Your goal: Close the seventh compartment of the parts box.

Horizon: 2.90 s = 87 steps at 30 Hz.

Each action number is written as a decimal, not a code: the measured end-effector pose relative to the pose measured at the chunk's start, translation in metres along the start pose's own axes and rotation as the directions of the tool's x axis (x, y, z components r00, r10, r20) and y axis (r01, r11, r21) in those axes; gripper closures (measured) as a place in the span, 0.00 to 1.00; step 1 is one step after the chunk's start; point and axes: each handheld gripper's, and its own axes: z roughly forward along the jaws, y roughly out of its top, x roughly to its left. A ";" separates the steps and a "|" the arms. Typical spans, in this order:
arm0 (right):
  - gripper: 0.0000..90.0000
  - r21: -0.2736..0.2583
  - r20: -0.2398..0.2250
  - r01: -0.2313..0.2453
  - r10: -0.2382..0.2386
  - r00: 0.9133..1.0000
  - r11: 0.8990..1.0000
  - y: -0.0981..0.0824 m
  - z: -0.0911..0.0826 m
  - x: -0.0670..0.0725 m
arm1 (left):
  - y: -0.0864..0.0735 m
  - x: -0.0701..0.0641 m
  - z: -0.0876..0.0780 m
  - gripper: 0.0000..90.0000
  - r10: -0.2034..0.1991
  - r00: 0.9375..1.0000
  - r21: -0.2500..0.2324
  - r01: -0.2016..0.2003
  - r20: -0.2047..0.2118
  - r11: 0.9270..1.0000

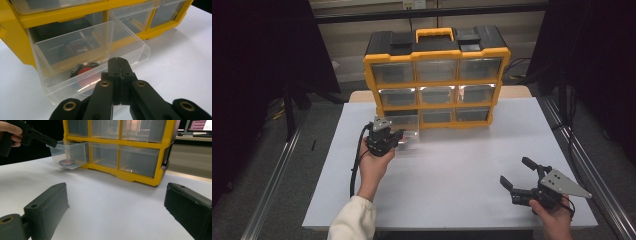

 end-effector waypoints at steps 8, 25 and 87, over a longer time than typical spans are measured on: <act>0.05 -0.001 -0.002 -0.001 0.001 1.000 1.000 0.000 0.000 0.000 | 0.000 0.000 0.001 1.00 -0.005 1.000 -0.004 0.005 -0.001 1.000; 0.05 -0.002 -0.002 0.001 -0.001 1.000 1.000 0.000 0.000 0.000 | 0.000 -0.002 0.007 1.00 0.000 1.000 -0.014 0.000 -0.002 1.000; 0.05 0.002 0.003 -0.001 0.001 1.000 1.000 -0.001 -0.002 -0.001 | 0.002 0.005 0.015 1.00 -0.032 0.999 -0.068 0.029 -0.042 0.997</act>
